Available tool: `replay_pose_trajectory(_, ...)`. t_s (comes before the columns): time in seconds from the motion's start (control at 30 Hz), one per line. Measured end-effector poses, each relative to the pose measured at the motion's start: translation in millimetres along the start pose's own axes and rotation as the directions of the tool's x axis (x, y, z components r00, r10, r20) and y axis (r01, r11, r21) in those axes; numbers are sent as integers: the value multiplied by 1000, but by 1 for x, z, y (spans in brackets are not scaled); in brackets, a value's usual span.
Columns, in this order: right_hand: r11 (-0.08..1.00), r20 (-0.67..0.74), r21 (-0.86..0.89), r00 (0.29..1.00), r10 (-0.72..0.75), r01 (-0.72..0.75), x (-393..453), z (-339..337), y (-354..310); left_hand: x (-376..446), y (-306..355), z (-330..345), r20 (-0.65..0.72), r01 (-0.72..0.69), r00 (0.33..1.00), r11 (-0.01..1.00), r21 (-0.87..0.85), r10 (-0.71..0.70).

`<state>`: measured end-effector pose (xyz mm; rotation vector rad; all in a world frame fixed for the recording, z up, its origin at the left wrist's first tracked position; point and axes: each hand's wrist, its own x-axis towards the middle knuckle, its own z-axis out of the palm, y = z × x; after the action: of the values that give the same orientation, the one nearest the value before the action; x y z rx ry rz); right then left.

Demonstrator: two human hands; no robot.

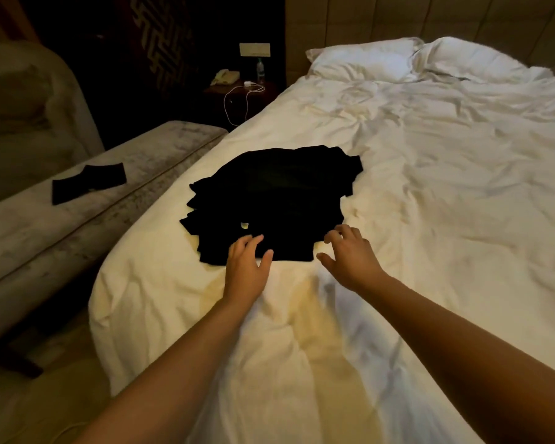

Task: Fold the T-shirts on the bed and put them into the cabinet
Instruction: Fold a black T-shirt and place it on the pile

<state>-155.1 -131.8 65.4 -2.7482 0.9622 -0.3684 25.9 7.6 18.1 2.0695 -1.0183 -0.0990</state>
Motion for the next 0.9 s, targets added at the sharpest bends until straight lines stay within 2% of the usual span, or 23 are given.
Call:
replay_pose_trajectory(0.23, 994, -79, -48, 992, -100, 97, 80, 3, -12, 87, 2, -13, -75, -114, 990, 989, 93, 121)
replay_pose_trajectory(0.43, 991, -103, 130, 995, -7, 21, 131, 12, -11, 144, -3, -18, 21, -109, 994, 981, 162, 107)
replay_pose_trajectory(0.5, 984, -101, 179, 995, -3, 21, 140, 17, -9, 150, -9, -15, 41, -132, 991, 975, 177, 127)
replay_pose_trajectory(0.63, 972, -130, 236, 991, 40, -9, 143, 26, -4, 146, -15, -13, -51, -131, 989, 976, 173, 142)
replay_pose_trajectory(0.8, 935, -232, 355, 968, 94, -6, 123, 18, -1, 131, -9, -20, -54, -245, 965, 958, 148, 256)
replay_pose_trajectory(0.9, 931, -267, 364, 954, 138, -33, 104, 1, 1, 119, 2, -23, -41, -291, 953, 945, 147, 300)
